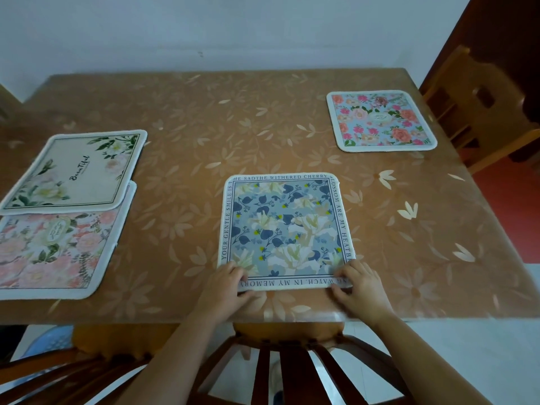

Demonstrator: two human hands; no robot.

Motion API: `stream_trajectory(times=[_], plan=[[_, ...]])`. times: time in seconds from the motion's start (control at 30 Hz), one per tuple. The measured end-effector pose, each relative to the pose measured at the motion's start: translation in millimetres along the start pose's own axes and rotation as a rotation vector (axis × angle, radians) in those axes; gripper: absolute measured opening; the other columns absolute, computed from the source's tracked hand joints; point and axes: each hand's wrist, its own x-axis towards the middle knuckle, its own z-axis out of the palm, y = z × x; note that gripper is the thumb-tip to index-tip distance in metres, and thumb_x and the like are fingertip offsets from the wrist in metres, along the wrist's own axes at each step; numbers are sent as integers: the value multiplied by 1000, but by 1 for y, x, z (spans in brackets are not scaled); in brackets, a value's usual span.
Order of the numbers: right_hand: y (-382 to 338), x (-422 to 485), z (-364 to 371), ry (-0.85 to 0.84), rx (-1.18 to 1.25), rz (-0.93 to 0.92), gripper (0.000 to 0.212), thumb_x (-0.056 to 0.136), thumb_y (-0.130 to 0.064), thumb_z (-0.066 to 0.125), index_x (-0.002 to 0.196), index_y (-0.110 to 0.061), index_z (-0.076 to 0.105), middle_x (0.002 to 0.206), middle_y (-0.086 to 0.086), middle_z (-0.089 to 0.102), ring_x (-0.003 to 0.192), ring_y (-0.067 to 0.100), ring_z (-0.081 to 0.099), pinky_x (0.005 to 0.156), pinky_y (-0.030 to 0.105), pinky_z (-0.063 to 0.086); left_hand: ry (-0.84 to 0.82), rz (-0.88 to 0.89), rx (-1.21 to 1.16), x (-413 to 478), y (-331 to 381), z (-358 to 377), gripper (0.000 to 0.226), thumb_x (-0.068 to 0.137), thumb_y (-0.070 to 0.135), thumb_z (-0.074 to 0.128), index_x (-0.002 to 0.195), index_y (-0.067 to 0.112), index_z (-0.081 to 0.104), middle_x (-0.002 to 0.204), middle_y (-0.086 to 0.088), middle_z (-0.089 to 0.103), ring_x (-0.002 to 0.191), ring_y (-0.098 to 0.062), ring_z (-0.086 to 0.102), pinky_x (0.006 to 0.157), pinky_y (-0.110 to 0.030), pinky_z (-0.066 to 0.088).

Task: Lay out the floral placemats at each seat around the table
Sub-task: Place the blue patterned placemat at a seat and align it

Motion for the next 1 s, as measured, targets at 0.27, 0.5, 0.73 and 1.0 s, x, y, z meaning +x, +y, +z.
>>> stream_trajectory(times=[0.27,0.5,0.73,1.0], plan=[[-63,-9,14,90,36,-112,18,74,-16,71,89,-12,62,91,6,59,90,26,54,81,38,43,124,-68,12,-40,-35,-35,18,82,34,61,94,21,54,98,5,52,89,-12,47,73,-23,38],[-158,-34,42,140,16,-245,22,74,-15,70,93,-10,62,92,9,61,87,27,56,76,39,46,254,-85,-13,-97,-62,-63,24,85,26,59,105,15,56,114,-4,56,109,-20,47,87,-27,36],[-257,-62,69,211,-16,-293,19,74,-13,69,90,-7,62,88,12,60,84,31,56,72,41,48,358,-34,-4,-164,-116,-115,22,85,18,59,106,13,56,105,-4,56,99,-22,51,81,-30,39],[-344,-88,88,316,40,-271,23,72,-5,69,93,-4,61,90,16,62,85,34,59,74,44,50,429,-70,-14,-236,-186,-159,17,84,18,60,100,14,56,101,-4,56,98,-20,51,79,-33,45]])
